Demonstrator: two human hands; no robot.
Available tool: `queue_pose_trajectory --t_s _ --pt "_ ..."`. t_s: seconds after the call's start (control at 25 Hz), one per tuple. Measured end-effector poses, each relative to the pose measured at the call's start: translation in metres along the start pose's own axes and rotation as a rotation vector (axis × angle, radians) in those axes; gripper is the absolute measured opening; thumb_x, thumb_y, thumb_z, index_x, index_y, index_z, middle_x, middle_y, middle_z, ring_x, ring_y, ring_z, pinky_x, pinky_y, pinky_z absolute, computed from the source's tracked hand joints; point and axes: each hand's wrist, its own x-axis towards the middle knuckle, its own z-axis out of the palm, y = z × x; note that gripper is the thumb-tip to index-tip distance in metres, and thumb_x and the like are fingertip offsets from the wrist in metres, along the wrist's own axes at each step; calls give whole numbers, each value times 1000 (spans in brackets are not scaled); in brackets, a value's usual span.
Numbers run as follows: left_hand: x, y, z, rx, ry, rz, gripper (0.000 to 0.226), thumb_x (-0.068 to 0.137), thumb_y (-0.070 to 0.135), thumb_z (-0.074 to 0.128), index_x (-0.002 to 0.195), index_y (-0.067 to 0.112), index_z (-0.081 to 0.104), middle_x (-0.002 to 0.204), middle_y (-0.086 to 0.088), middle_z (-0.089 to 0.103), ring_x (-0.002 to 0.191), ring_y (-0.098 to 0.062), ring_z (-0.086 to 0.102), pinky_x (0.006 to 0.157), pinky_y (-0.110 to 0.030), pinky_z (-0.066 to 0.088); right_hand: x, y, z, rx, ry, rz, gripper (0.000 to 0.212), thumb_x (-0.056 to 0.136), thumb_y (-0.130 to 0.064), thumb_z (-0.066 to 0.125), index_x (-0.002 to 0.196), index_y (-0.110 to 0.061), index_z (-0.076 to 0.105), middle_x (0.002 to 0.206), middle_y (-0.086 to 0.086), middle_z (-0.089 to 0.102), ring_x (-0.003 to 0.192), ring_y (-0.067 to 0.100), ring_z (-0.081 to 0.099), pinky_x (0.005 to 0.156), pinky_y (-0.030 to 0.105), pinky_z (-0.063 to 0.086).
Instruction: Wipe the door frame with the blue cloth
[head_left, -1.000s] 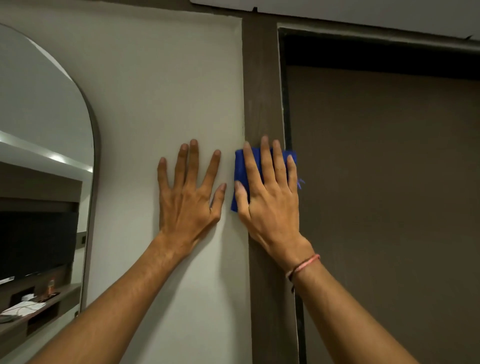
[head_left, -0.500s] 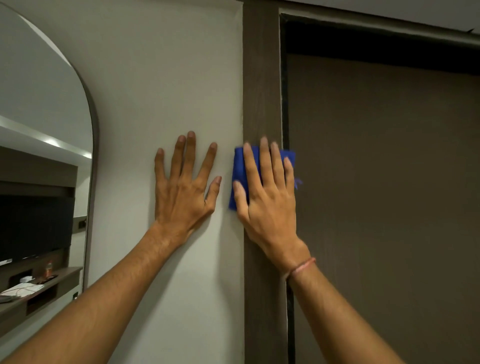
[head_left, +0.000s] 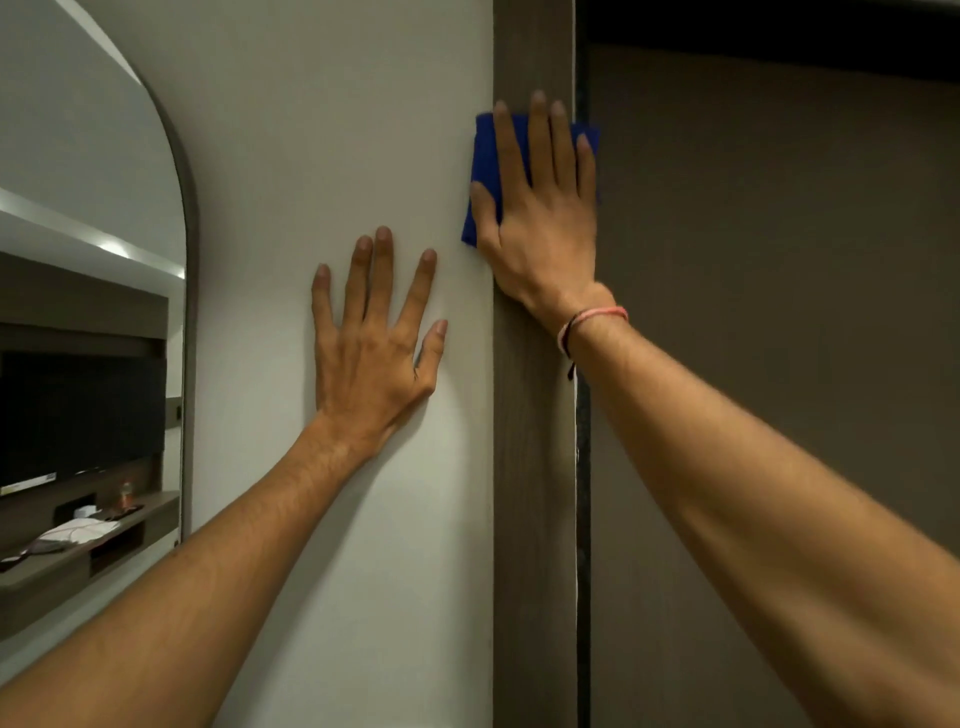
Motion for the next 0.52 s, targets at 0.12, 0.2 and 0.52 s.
queue_pose_trajectory --t_s 0.12,0.2,0.52 --pt "-41 7 0 -2 -23 2 70 105 56 25 166 24 11 173 -19 9 161 -34 8 128 -64 13 -95 -12 10 13 61 8 70 102 -46 37 163 -18 19 171 17 13 160 32 10 131 50 9" --pt "-78 11 0 -8 -50 10 70 105 54 26 166 22 13 173 -20 10 161 -35 8 127 -64 14 -165 -20 16 16 36 40 70 102 -45 40 163 -20 17 172 15 12 161 30 9 132 49 7" --pt "-160 18 8 45 -63 64 71 103 53 29 165 22 15 173 -20 12 160 -35 12 127 -63 18 -347 -32 26 -50 -148 -6 85 93 -46 52 164 -24 9 173 9 2 161 27 3 131 48 -2"
